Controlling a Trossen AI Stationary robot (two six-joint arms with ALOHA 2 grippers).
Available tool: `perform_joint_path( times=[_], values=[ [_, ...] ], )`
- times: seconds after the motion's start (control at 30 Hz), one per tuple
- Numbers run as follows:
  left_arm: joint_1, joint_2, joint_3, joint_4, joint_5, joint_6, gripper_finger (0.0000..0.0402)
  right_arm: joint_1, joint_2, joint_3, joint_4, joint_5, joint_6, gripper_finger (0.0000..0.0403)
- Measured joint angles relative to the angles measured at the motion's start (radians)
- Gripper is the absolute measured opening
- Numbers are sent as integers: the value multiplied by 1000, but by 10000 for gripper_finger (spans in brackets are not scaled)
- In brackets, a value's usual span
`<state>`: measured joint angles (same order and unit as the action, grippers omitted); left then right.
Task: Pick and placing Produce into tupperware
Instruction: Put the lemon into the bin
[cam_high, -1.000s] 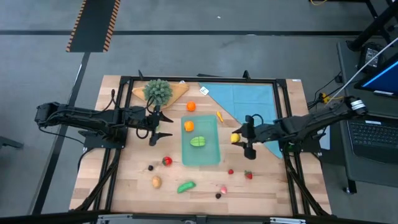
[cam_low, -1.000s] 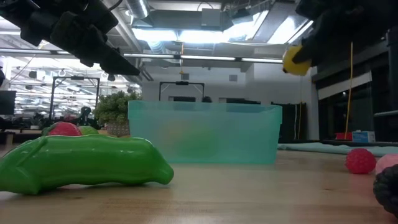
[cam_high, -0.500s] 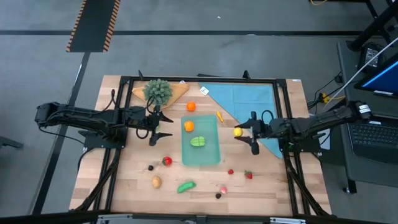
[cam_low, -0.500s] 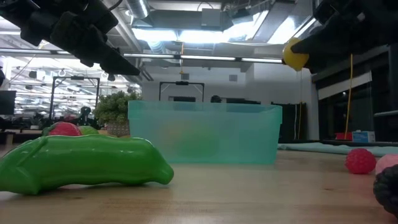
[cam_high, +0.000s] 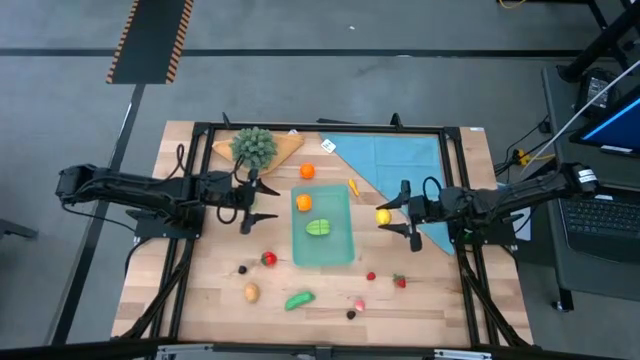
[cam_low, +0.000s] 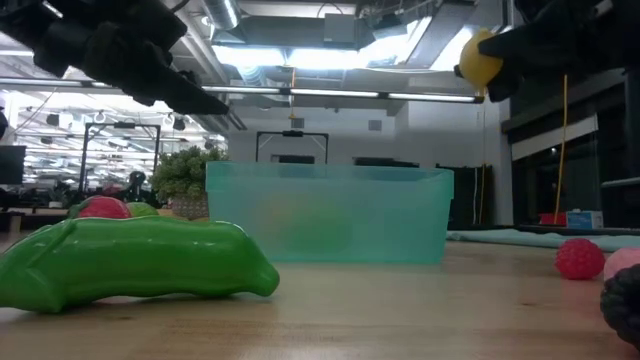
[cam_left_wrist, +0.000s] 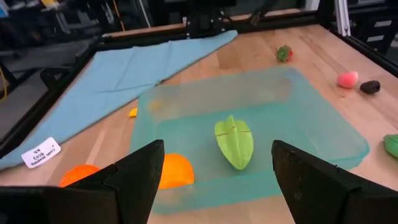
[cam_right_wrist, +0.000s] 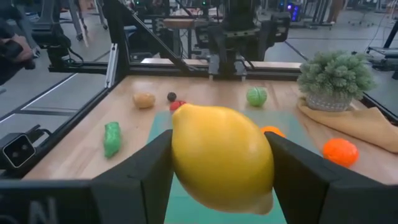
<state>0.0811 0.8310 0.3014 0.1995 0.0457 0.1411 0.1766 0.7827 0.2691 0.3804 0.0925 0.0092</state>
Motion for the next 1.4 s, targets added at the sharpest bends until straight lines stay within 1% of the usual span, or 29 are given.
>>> perform_joint_path(
  times=[0.13, 0.27, 0.47, 0.63, 0.83, 1.1, 1.2, 1.4],
  values=[
    [0, 0, -87, 162, 1, -1, 289, -13, 43, 0, 62, 0, -23, 223],
    [0, 0, -143, 263, 1, -22, 289, -39, 108, 0, 119, -1, -39, 223],
    [38, -11, -147, 262, 1, 2, 289, -100, 229, 4, 263, -43, -39, 223],
    [69, -22, -147, 258, 1, -7, 289, -132, 328, 70, 262, -44, -33, 223],
    [72, -22, -147, 256, 1, -7, 289, -155, 456, 179, 244, -10, -42, 223],
    [72, -22, -147, 237, 1, -7, 289, -199, 644, 320, 217, 3, -48, 223],
    [72, -22, -147, 234, 1, -7, 289, -213, 685, 374, 169, 1, -48, 223],
    [72, -22, -147, 232, 1, -6, 289, -223, 714, 541, -175, -7, -44, 223]
  ],
)
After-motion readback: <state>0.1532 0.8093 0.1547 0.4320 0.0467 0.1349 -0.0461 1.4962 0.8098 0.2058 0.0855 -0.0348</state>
